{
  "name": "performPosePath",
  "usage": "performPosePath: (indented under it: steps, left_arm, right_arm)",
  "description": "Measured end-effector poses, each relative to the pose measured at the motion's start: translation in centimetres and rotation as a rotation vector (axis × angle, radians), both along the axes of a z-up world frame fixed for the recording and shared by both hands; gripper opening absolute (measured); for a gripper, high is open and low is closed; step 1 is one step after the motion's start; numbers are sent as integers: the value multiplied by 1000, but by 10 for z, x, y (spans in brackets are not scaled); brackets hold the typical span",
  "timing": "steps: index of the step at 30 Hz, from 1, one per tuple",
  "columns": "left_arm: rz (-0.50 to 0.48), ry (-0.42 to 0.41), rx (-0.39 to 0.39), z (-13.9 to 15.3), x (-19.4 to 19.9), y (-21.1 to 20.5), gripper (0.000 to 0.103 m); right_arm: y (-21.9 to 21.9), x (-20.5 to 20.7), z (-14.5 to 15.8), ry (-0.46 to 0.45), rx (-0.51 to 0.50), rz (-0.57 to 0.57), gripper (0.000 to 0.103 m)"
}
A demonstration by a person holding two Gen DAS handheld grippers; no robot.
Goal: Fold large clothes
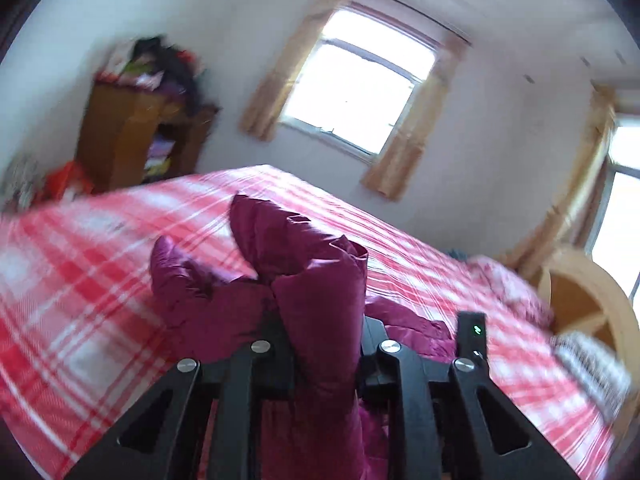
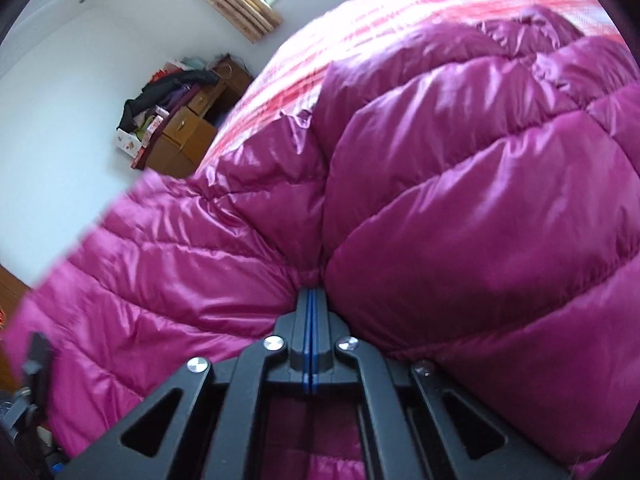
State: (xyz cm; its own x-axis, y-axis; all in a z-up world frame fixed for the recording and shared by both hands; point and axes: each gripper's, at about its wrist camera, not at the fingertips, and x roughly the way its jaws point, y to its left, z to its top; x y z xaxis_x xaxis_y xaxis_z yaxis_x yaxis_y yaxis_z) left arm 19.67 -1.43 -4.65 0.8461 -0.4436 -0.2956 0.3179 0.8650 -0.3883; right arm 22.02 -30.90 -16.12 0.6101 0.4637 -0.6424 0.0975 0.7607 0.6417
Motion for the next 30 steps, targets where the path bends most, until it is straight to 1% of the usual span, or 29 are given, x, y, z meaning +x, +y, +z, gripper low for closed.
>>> performPosePath:
  steps: [1,2,4,6,8,9,12,13,14,16,19,21,22,23,25,26,28,30]
  left_arm:
    - [-38,-27,37,9,-2,-12,20]
    - [-69,-47,61,15,-4,-21,20]
    - [-134,-89,109,27,-12,-43,20]
    - [-180,-119,160,32,-19,-61,20]
    - [-218,-157,236,31,-28,-86,20]
    - [-239,-169,261,30,-29,-92,20]
    - [-331,-200,334,24,-39,-122,20]
    - [-362,-212,374,20,-42,-134,20]
    - [-397,-221,418,15,-46,-147,20]
    - [-467,-214,478,5,-42,-168,20]
    - [-568,-163,574,-21,-39,-198,20]
    - [-610,-155,633,-37,-46,-212,20]
    - [-626,-153,655,-43,-49,-216,20]
    - [-638,-148,668,-49,-52,-219,20]
    - [-663,-136,675,-54,-52,-221,20]
    - [-677,-135,677,-57,-52,-219,20]
    - [-690,-138,681,-60,-54,-217,20]
    - [-702,-133,669,-60,-52,-214,20]
  right_arm:
    - [-6,-5,7,-16,30,-3,9]
    - [-13,-14,17,-55,36,-15,13]
    - [-30,-39,38,-140,2,-46,13]
    - [-51,-67,52,-189,-31,-88,13]
    - [-72,-92,55,-202,-35,-123,15]
    - [-84,-105,54,-204,-35,-141,15]
    - [-109,-139,49,-217,-46,-191,15]
    - [-120,-152,47,-219,-56,-210,15]
    - [-127,-162,45,-217,-57,-223,15]
    - [-139,-178,40,-205,-52,-250,17]
    - [-153,-189,35,-186,-37,-287,22]
    - [-160,-198,34,-197,-25,-296,23]
    - [-165,-203,35,-210,-14,-292,29]
    - [-168,-206,35,-223,0,-287,41]
    - [-170,-205,39,-251,14,-274,60]
    - [-170,-203,44,-276,6,-261,60]
    - [-162,-185,58,-304,-38,-208,59]
    - [-155,-163,64,-293,-102,-173,51]
